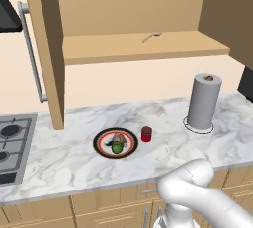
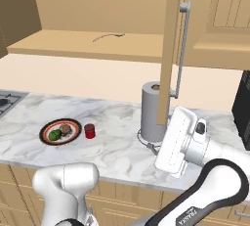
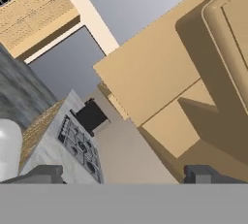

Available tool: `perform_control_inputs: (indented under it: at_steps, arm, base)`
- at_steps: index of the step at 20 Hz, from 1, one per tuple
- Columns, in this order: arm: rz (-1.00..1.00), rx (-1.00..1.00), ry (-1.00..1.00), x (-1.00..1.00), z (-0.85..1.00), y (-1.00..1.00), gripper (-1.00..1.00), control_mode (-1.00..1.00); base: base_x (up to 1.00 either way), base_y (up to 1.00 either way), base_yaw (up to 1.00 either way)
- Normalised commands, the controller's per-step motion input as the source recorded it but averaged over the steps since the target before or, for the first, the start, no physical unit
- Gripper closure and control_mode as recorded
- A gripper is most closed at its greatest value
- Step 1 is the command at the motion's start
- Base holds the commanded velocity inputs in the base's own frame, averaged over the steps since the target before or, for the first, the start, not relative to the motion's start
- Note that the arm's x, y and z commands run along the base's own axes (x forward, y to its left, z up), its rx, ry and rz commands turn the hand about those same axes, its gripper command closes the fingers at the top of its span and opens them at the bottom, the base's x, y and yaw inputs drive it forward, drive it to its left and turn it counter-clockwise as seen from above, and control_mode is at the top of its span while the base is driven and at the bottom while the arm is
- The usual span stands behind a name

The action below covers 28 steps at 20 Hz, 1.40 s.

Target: Pick the avocado and bread from the counter and place them on the plate. Then pick the jam from the cabinet and place it next to the plate. Lastly close the cabinet door.

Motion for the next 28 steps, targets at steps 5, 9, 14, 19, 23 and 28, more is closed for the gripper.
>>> perform_control_inputs:
  at_steps: [5,9,14,19,23,28]
  arm:
    - [0.00,-0.05,-0.09,0.02,0.04,-0.12,-1.00,-1.00]
    - [0.00,0.00,-0.10,0.16,0.00,-0.02,-1.00,-1.00]
    - [0.00,0.00,-0.10,0.21,0.00,-0.01,-1.00,-1.00]
    - [0.00,0.00,-0.07,0.19,0.03,-0.05,-1.00,-1.00]
    - [0.00,0.00,-0.06,0.18,0.10,-0.11,-1.00,-1.00]
    - [0.00,0.00,-0.04,0.12,0.13,-0.11,-1.00,-1.00]
  base:
    - [0.00,0.00,0.00]
    - [0.00,0.00,0.00]
    - [0.00,0.00,0.00]
    - [0.00,0.00,0.00]
    - [0.00,0.00,0.00]
    - [0.00,0.00,0.00]
